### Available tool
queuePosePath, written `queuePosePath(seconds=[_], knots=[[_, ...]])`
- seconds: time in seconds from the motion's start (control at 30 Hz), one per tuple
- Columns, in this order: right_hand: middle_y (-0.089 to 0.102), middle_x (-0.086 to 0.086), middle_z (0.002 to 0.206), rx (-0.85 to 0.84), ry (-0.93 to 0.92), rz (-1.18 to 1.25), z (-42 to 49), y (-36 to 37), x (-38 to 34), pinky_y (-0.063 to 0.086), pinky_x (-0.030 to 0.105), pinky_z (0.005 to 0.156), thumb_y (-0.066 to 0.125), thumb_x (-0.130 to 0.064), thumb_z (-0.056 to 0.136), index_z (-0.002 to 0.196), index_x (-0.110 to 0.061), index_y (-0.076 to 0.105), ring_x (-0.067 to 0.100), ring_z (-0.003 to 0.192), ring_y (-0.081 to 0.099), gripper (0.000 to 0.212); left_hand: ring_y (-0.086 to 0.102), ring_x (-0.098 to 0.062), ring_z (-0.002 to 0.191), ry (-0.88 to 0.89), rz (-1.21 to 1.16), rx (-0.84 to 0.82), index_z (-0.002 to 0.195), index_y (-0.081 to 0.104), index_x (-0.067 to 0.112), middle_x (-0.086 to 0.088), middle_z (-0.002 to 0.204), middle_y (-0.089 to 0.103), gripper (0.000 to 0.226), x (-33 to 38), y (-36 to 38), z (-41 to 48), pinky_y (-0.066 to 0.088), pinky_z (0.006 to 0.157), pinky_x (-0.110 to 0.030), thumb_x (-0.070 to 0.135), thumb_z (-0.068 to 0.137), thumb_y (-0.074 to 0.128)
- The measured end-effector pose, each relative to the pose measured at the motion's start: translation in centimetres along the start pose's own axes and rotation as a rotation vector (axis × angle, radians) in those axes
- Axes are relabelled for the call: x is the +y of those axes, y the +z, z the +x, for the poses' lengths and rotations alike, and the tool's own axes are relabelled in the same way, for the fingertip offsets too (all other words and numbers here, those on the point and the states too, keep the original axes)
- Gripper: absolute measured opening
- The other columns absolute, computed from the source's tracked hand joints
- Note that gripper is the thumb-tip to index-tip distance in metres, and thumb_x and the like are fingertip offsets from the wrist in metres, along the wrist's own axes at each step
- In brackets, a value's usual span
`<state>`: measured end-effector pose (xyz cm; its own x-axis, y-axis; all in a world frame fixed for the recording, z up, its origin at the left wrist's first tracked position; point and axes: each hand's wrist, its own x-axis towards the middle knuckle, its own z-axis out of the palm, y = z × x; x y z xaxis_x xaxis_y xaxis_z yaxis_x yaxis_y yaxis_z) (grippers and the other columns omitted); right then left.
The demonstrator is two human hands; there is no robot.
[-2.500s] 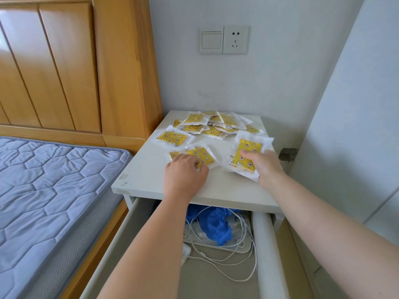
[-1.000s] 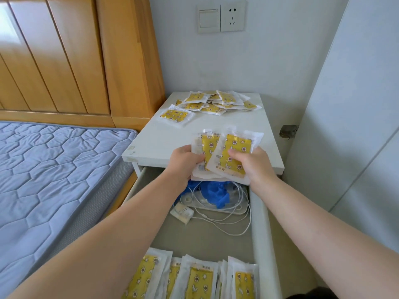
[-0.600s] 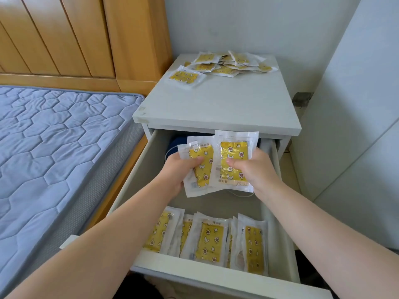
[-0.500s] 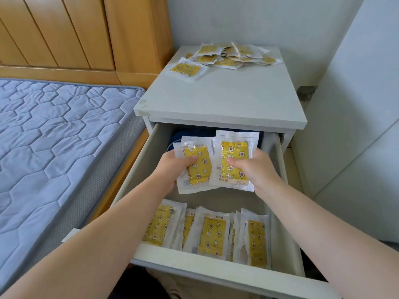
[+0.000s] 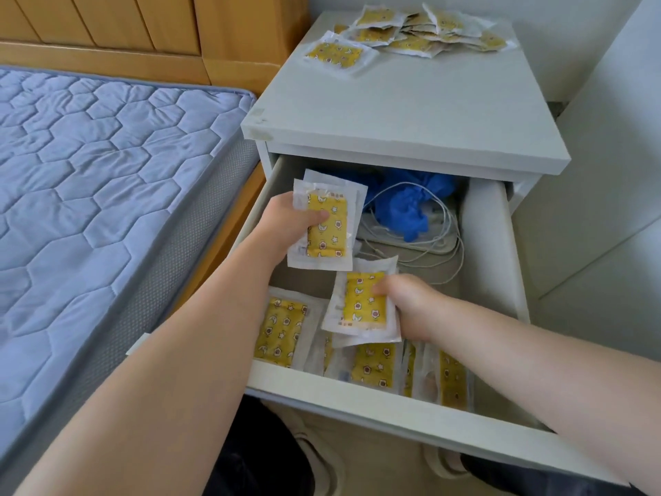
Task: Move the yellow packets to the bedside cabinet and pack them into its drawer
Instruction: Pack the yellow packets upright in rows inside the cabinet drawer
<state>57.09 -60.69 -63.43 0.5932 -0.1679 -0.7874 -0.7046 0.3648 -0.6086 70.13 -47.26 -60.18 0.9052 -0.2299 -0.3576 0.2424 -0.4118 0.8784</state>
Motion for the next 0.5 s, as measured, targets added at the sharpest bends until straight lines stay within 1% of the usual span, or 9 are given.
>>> queuePosePath(seconds=[0.07, 0.13, 0.2, 0.27, 0.33, 0.37, 0.43, 0.47, 0.5], knots=[[0.065, 0.02, 0.113, -0.063, 0.029, -0.03, 0.3, 1.7, 1.3, 0.05, 0.048, 0.084, 0.044, -0.001, 0.096, 0.11, -0.004, 0.056, 0.035, 0.103, 0.063, 0.018, 0.068, -0.017, 0.098, 0.022, 0.009, 0.01, 0.12, 0.06, 0.017, 0.001, 0.11, 0.069, 0.038, 0.0, -0.6, 0.2, 0.054, 0.091, -0.045, 0.021, 0.084, 0.072], [0.064, 0.02, 0.116, -0.105, 0.03, -0.07, 0.8, 3.6, 2.5, 0.05, 0.049, 0.089, 0.047, 0.0, 0.095, 0.115, -0.001, 0.057, 0.036, 0.104, 0.063, 0.022, 0.068, -0.017, 0.096, 0.023, 0.008, 0.028, 0.119, 0.06, 0.018, 0.002, 0.109, 0.07, 0.037, -0.1, -1.1, 0.4, 0.054, 0.09, -0.046, 0.021, 0.084, 0.072], [0.067, 0.018, 0.112, -0.102, -0.002, -0.135, 1.4, 5.2, 3.3, 0.052, 0.048, 0.09, 0.055, -0.001, 0.092, 0.117, -0.002, 0.059, 0.034, 0.101, 0.066, 0.026, 0.069, -0.016, 0.095, 0.011, 0.01, 0.02, 0.12, 0.06, 0.019, 0.003, 0.108, 0.07, 0.039, -0.2, -1.3, 0.5, 0.054, 0.089, -0.047, 0.022, 0.083, 0.073], [0.07, 0.015, 0.106, -0.083, -0.047, -0.187, 1.9, 6.4, 3.7, 0.054, 0.047, 0.088, 0.063, -0.005, 0.088, 0.112, -0.006, 0.062, 0.032, 0.095, 0.068, 0.024, 0.069, -0.016, 0.094, 0.0, 0.015, 0.013, 0.119, 0.06, 0.02, 0.003, 0.107, 0.07, 0.039, -0.3, -1.2, 0.6, 0.054, 0.089, -0.047, 0.023, 0.083, 0.073], [0.07, 0.012, 0.103, -0.04, -0.07, -0.236, 2.4, 7.3, 4.0, 0.055, 0.046, 0.088, 0.067, -0.012, 0.084, 0.108, -0.009, 0.062, 0.03, 0.092, 0.068, 0.025, 0.068, -0.017, 0.096, -0.016, -0.013, 0.016, 0.118, 0.06, 0.021, 0.002, 0.109, 0.069, 0.038, -0.3, -1.2, 0.7, 0.054, 0.09, -0.048, 0.022, 0.083, 0.073], [0.069, 0.012, 0.103, -0.02, -0.079, -0.264, 2.7, 7.7, 4.2, 0.054, 0.043, 0.088, 0.067, -0.016, 0.084, 0.108, -0.009, 0.06, 0.029, 0.093, 0.067, 0.026, 0.068, -0.018, 0.098, -0.022, -0.033, 0.017, 0.117, 0.059, 0.021, 0.002, 0.11, 0.069, 0.036, -0.2, -1.2, 0.7, 0.053, 0.091, -0.048, 0.021, 0.083, 0.073], [0.065, 0.011, 0.109, 0.016, -0.105, -0.413, 2.7, 8.5, 4.2, 0.052, 0.033, 0.085, 0.064, -0.021, 0.088, 0.111, -0.008, 0.056, 0.026, 0.097, 0.063, 0.027, 0.068, -0.019, 0.1, -0.029, -0.059, 0.019, 0.117, 0.059, 0.021, 0.001, 0.112, 0.069, 0.036, -0.2, -1.3, 0.8, 0.053, 0.092, -0.049, 0.02, 0.083, 0.073], [0.063, 0.01, 0.111, 0.012, -0.139, -0.559, 2.6, 8.7, 4.2, 0.05, 0.03, 0.083, 0.061, -0.023, 0.091, 0.112, -0.008, 0.055, 0.025, 0.1, 0.061, 0.026, 0.068, -0.02, 0.1, -0.03, -0.064, 0.018, 0.118, 0.059, 0.021, 0.0, 0.113, 0.069, 0.037, -0.2, -1.3, 0.8, 0.053, 0.092, -0.05, 0.02, 0.083, 0.073], [0.062, 0.01, 0.109, -0.018, -0.182, -0.723, 2.4, 8.8, 4.1, 0.047, 0.029, 0.082, 0.057, -0.025, 0.095, 0.108, -0.007, 0.056, 0.024, 0.101, 0.06, 0.023, 0.068, -0.02, 0.1, -0.03, -0.066, 0.017, 0.119, 0.059, 0.02, 0.0, 0.113, 0.069, 0.038, -0.2, -1.3, 0.8, 0.053, 0.092, -0.05, 0.02, 0.083, 0.073]])
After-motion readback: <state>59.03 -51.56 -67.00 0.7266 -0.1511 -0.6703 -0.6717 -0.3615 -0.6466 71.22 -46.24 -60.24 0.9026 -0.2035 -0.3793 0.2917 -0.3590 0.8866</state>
